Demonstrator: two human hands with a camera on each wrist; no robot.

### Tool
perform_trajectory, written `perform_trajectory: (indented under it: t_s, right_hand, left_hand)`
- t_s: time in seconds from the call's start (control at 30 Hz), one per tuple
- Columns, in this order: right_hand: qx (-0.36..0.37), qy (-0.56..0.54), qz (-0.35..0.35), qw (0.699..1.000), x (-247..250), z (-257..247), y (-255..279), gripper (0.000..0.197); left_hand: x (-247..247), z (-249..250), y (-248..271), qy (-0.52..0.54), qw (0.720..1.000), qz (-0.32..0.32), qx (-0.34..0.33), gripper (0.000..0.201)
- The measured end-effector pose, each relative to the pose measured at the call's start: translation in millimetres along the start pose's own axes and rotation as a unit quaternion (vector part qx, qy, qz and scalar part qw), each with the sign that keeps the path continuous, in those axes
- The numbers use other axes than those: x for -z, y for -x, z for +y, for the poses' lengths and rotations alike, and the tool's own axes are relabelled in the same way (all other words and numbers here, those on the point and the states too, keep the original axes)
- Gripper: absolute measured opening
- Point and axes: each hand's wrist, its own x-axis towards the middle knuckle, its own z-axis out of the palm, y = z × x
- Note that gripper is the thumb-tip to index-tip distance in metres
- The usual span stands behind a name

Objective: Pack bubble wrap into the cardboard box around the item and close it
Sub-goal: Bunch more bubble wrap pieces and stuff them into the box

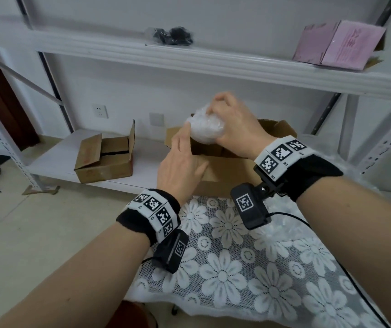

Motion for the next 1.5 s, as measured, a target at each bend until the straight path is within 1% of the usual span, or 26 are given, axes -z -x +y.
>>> perform_trajectory:
  t_s: [0.1, 0.2, 0.23, 0.3, 0.33, 0.37, 0.4, 0.47, 0.53, 0.57, 0.6, 0.67, 0.73, 0.8, 0.9, 1.0, 1.1, 1.13, 1.17, 1.23, 1.27, 1.3, 1.33, 1.37, 1.43, 1.5]
  right_hand:
    - [0.041, 0.070, -0.103, 0.991, -5, 0, 1, 0.043]
    - [0.075, 0.113, -0.158, 0.978, -9, 0, 6, 0.060]
    - [0.068, 0.101, -0.175, 0.977, -10, -1, 7, 0.069]
    - [0.024, 0.002, -0.192, 0.981, -11, -6, 8, 0.085]
    - [0.002, -0.065, -0.179, 0.982, -11, -7, 9, 0.088]
    - [-0.013, -0.118, -0.148, 0.982, -11, -7, 9, 0.088]
    - [-0.020, -0.128, -0.104, 0.986, -11, -6, 11, 0.086]
    - [-0.033, -0.032, -0.023, 0.999, -10, 0, 16, 0.075]
    - [-0.077, 0.080, -0.007, 0.994, -11, 6, 23, 0.061]
    - [-0.111, 0.085, -0.019, 0.990, -12, 8, 26, 0.056]
    - [-0.145, 0.056, -0.035, 0.987, -13, 8, 28, 0.054]
    - [-0.182, -0.033, -0.058, 0.981, -14, 8, 30, 0.055]
    - [-0.158, -0.105, -0.039, 0.981, -14, 4, 28, 0.056]
    - [-0.110, -0.129, -0.031, 0.985, -17, 1, 24, 0.051]
    - [-0.062, -0.087, -0.088, 0.990, -27, -3, 18, 0.043]
    - [-0.066, -0.038, -0.140, 0.987, -38, -3, 15, 0.034]
    - [-0.057, -0.072, -0.180, 0.979, -39, -2, 19, 0.046]
    - [-0.055, -0.104, -0.169, 0.979, -37, 0, 22, 0.047]
    - [-0.056, -0.129, -0.132, 0.981, -36, 1, 25, 0.045]
    - [-0.071, -0.131, 0.012, 0.989, -35, 6, 29, 0.031]
    - [-0.089, -0.117, 0.086, 0.985, -35, 8, 30, 0.023]
    - [-0.108, -0.105, 0.132, 0.980, -35, 11, 30, 0.018]
    - [-0.130, -0.099, 0.141, 0.976, -35, 13, 29, 0.021]
    - [-0.151, -0.104, 0.109, 0.977, -36, 16, 28, 0.028]
    - [-0.160, -0.124, -0.004, 0.979, -38, 17, 27, 0.041]
    - [-0.117, -0.077, -0.088, 0.986, -42, 15, 27, 0.047]
  left_hand:
    - [-2, -2, -2, -0.042, 0.999, -0.020, -0.005, 0.054]
    - [-7, -3, -4, -0.088, 0.995, -0.036, -0.033, 0.041]
    - [-9, -4, -4, -0.106, 0.993, -0.042, -0.038, 0.040]
    - [-10, -3, -5, -0.130, 0.990, -0.047, -0.035, 0.041]
    - [-11, -3, -6, -0.137, 0.989, -0.048, -0.033, 0.041]
    - [-11, -2, -6, -0.140, 0.989, -0.047, -0.033, 0.041]
    - [-11, -1, -7, -0.139, 0.989, -0.045, -0.031, 0.040]
    - [-12, 0, -8, -0.121, 0.992, -0.035, -0.022, 0.034]
    - [-13, 1, -8, -0.086, 0.996, -0.013, -0.022, 0.038]
    - [-13, 1, -8, -0.076, 0.997, -0.008, -0.024, 0.047]
    - [-14, 2, -9, -0.083, 0.996, -0.010, -0.027, 0.057]
    - [-13, 6, -9, -0.137, 0.990, -0.033, -0.024, 0.065]
    - [-12, 8, -9, -0.175, 0.983, -0.055, -0.020, 0.063]
    - [-10, 10, -8, -0.182, 0.981, -0.066, -0.014, 0.057]
    - [-8, 11, -8, -0.168, 0.983, -0.067, 0.001, 0.055]
    - [-8, 11, -10, -0.142, 0.986, -0.085, -0.003, 0.060]
    - [-9, 9, -12, -0.168, 0.979, -0.117, -0.013, 0.055]
    - [-9, 9, -13, -0.173, 0.977, -0.123, -0.013, 0.055]
    - [-9, 8, -13, -0.176, 0.976, -0.126, -0.012, 0.055]
    - [-8, 7, -16, -0.186, 0.973, -0.132, -0.020, 0.054]
    - [-8, 7, -17, -0.194, 0.971, -0.139, -0.024, 0.054]
    - [-9, 8, -18, -0.199, 0.969, -0.147, -0.024, 0.054]
    - [-9, 8, -19, -0.202, 0.967, -0.153, -0.022, 0.054]
    - [-9, 8, -20, -0.204, 0.966, -0.159, -0.019, 0.054]
    - [-10, 8, -21, -0.204, 0.964, -0.168, -0.017, 0.054]
    - [-10, 8, -22, -0.207, 0.962, -0.175, -0.019, 0.053]
